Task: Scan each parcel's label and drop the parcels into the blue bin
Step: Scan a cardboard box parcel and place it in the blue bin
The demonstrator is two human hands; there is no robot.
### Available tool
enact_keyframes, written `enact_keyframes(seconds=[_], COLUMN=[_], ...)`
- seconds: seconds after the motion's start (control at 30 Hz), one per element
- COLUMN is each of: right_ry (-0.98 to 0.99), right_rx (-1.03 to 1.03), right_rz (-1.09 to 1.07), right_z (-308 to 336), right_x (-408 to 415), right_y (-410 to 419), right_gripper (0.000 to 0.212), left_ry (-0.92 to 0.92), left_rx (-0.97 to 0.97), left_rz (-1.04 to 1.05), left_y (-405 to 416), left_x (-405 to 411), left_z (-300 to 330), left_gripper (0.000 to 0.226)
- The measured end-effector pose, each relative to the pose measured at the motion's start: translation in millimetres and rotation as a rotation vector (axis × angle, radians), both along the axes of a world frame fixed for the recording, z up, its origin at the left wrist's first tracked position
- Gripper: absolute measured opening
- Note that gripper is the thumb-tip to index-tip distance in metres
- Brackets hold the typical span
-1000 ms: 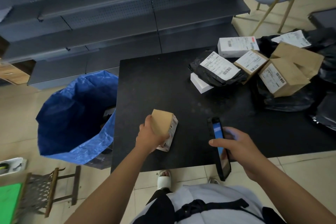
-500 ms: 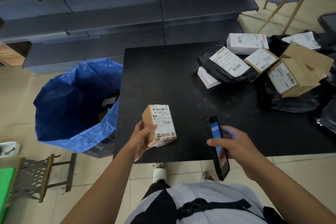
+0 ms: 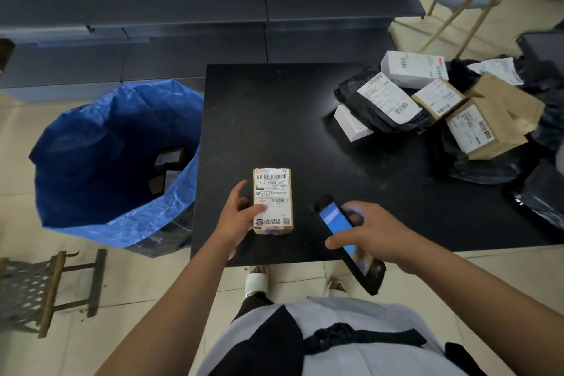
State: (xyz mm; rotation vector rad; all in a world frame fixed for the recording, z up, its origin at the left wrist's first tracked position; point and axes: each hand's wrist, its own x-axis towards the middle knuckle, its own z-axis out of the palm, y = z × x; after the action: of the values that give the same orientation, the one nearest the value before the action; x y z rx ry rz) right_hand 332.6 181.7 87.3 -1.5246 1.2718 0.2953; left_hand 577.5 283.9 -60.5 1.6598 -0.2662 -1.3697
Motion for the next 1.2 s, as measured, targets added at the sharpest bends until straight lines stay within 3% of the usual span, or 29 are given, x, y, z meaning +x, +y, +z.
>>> enact_keyframes(seconds=[0.17,0.4,0.7,1.2], right_ry=[0.195,0.440,0.527,0.638], right_rx=[-0.045,-0.033,-0.076,-0.140], right_rz=[0.179,0.373,0.355,0.429], right_z=[10.5,27.6,41.7,50.4], right_x=[22.4,55.9,95.8,110.0], right_y=[-9.8,-27.7,-29.3,-11.7], right_gripper=[0.069,0.053,0.050,0.042], left_ry=[-0.035,0.011,0.000,-0.212], left_rx=[-0.041,-0.054,-0.080,-0.139], left_rz=[-0.096,-0.196,-0.236,-0.301], left_y=[-6.6,-12.6,-10.6,-3.5], left_x=[7.0,16.4,19.9,11.9], left_z=[3.8,7.5,5.6,8.5], left_gripper=[0.082,0.087,0.086,0.087])
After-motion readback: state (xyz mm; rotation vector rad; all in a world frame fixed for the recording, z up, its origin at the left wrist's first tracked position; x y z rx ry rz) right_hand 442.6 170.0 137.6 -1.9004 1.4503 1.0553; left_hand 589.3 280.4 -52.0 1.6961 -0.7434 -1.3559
